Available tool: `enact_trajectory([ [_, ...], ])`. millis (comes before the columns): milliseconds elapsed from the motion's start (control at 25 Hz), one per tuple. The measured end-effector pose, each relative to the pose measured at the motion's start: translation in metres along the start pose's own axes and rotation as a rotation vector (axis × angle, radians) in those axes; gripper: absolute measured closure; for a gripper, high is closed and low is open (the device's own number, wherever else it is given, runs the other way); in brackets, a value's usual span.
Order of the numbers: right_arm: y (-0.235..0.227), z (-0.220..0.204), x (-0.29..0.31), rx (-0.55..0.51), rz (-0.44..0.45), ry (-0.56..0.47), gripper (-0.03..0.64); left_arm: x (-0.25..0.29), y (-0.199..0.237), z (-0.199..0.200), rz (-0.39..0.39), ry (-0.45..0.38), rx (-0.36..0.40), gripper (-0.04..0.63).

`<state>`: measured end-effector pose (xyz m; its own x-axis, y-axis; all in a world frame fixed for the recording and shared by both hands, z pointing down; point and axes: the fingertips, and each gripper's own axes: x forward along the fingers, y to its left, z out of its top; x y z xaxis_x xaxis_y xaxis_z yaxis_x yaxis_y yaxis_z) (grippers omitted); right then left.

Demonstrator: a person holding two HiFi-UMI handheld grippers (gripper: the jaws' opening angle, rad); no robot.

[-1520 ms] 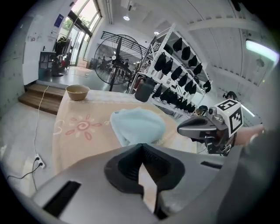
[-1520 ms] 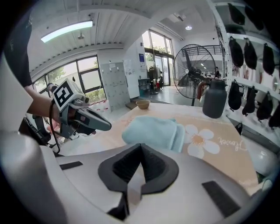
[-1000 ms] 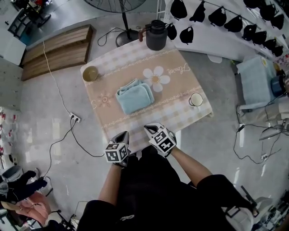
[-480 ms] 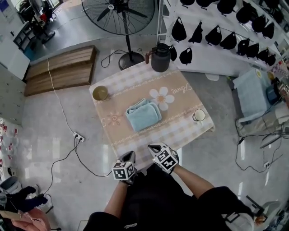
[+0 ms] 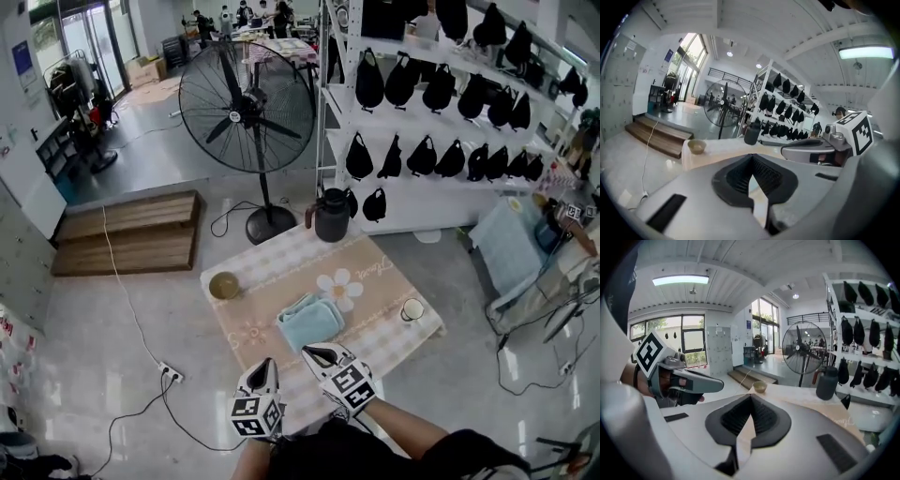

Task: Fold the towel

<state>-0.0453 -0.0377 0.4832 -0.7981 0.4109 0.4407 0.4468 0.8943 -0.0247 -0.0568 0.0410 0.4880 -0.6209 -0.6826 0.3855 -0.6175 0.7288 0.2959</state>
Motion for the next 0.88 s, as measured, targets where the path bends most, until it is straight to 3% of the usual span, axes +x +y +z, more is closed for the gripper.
enact_trajectory([
  [240,-0.025,0.094,-0.031,-0.044,-0.126,-0.171,0.617,-0.02,-0.012,0.105,-0.039,-0.203,0.087,0.591],
  [440,-0.049,0.136,-0.068,-0.075,-0.229,-0.261,0.616,-0.031,-0.017,0.184,-0.03,-0.365,0.193,0.591],
  [880,-0.065,0.158,-0.101,-0.097,-0.347,-0.349,0.617,-0.031,-0.046,0.182,-0.046,-0.358,0.249,0.591],
])
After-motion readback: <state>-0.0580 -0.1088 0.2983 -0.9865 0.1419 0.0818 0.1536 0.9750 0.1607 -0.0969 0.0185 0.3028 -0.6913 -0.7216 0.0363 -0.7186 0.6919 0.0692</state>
